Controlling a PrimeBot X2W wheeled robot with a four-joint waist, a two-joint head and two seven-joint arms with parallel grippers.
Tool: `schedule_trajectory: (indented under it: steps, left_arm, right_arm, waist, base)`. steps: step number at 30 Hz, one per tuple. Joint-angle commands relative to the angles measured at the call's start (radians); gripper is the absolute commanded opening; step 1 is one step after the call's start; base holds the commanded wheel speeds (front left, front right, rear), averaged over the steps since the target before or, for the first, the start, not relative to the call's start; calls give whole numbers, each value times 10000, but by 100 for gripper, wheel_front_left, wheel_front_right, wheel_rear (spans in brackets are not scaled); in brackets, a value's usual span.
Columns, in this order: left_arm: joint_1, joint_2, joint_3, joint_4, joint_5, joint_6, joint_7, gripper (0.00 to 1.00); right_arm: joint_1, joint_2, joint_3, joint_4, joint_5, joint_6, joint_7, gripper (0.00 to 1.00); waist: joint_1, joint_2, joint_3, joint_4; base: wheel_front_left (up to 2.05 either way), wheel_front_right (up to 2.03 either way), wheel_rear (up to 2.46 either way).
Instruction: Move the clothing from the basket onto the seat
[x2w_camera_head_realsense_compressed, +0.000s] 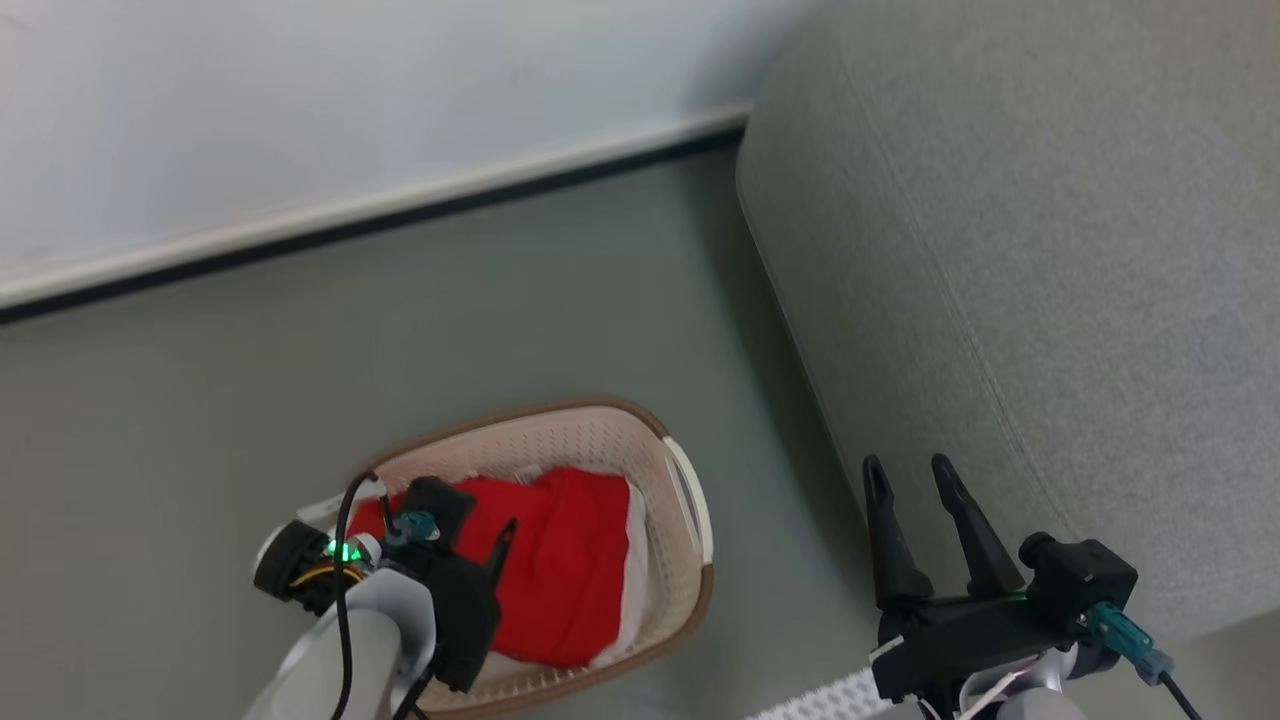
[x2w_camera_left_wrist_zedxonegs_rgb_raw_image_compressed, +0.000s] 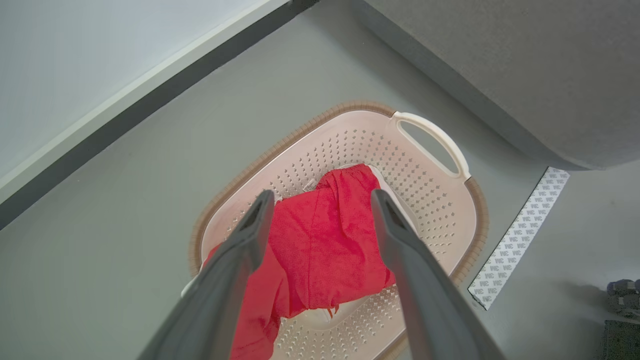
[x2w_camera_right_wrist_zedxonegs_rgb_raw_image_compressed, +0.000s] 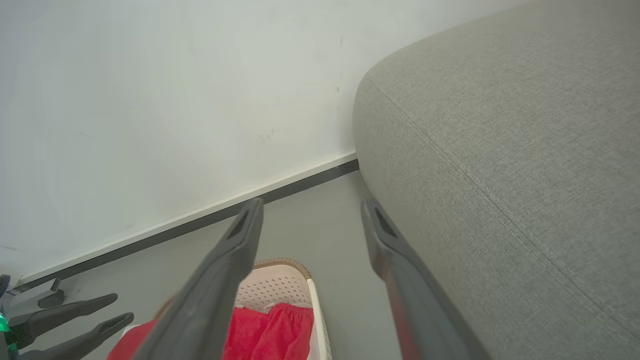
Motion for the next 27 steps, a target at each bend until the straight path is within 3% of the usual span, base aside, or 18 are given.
schedule_trajectory:
  steps: [1,11,27]
  left_arm:
    - [-231,149,-38,218,72,-31,43,100]
    - [-1945,291,-449,2048,418,-38,117,100]
    - [-3019,356,-19,3420,-350,125,236,100]
  right_arm:
    - [-185,11,112,-40,91,7,-93,100]
    - [-469,19,400,-372,403,8,-556,100]
    - [-292,13,449,-1296,1085,8,-667,100]
  waist:
    - [-2,-2,1994,-1189]
    - [-2,-2,4084,-1870]
    - [-2,-2,5568,-2282]
  base:
    - [0,0,0]
    - [0,0,0]
    - [0,0,0]
